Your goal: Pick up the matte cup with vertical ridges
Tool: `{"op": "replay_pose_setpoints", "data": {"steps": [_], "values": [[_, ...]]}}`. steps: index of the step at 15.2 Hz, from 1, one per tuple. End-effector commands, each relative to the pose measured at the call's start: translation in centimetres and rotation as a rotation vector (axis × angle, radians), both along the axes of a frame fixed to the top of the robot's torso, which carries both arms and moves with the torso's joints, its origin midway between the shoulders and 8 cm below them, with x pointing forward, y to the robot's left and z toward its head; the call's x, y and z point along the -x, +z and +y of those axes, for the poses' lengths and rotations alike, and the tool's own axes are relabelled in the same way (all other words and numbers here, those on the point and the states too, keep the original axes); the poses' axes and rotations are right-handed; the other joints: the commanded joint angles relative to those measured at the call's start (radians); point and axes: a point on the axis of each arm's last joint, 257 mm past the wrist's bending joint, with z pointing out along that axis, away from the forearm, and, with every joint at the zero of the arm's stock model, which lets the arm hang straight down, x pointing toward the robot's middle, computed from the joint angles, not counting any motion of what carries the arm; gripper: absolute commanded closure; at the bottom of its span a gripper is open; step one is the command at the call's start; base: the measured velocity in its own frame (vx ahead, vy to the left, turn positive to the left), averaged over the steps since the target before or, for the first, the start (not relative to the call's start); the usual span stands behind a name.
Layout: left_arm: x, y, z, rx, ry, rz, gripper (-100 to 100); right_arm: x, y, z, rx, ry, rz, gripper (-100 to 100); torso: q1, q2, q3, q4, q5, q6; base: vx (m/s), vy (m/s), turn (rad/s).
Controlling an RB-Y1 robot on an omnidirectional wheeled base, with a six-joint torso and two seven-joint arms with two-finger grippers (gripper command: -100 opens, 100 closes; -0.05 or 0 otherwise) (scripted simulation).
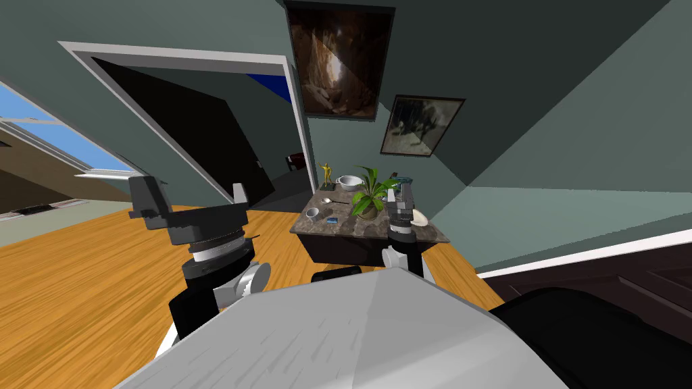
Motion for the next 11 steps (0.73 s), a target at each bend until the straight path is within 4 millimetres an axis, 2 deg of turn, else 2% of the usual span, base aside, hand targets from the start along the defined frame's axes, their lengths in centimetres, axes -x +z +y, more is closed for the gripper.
{"op": "replay_pose_setpoints", "data": {"steps": [1,4,5,6,7,8,11], "values": [[-0.7,-0.4,-0.3,-0.018,-0.016,0.023,-100,0.0,0.0,0.0,0.000,0.000,0.000,0,0.000,0.000,0.000,0.000,0.000,0.000,-0.005,-0.007,-0.007],[-3.3,-2.0,-0.6,-0.048,-0.054,0.106,-100,0.0,0.0,0.0,0.000,0.000,0.000,0,-0.001,0.001,0.000,0.000,0.000,0.000,-0.022,-0.027,-0.019],[-3.4,-2.0,-0.6,-0.048,-0.055,0.111,-100,0.0,0.0,0.0,0.000,0.000,0.000,0,-0.002,0.001,0.001,0.000,0.000,0.000,-0.029,-0.048,-0.014],[-4.5,-2.8,-0.6,-0.057,-0.068,0.144,-100,0.0,0.0,0.0,0.000,0.000,0.000,0,-0.003,0.002,0.001,0.000,-0.001,0.000,-0.023,-0.050,-0.010],[-4.6,-2.9,-0.6,-0.056,-0.067,0.152,-100,0.0,0.0,0.0,0.000,0.000,0.000,0,-0.003,0.002,0.001,0.000,-0.001,0.000,-0.020,-0.042,-0.008],[-5.8,-3.7,-0.6,-0.064,-0.080,0.188,-100,0.0,0.0,0.0,0.000,0.000,0.000,0,-0.003,0.001,0.001,0.000,-0.001,0.000,-0.020,-0.041,-0.017],[-7.4,-5.0,-0.4,-0.069,-0.091,0.250,-100,0.0,0.0,0.0,0.000,0.000,0.000,0,-0.003,0.001,0.001,0.000,-0.001,0.000,-0.023,-0.039,-0.016]]}}
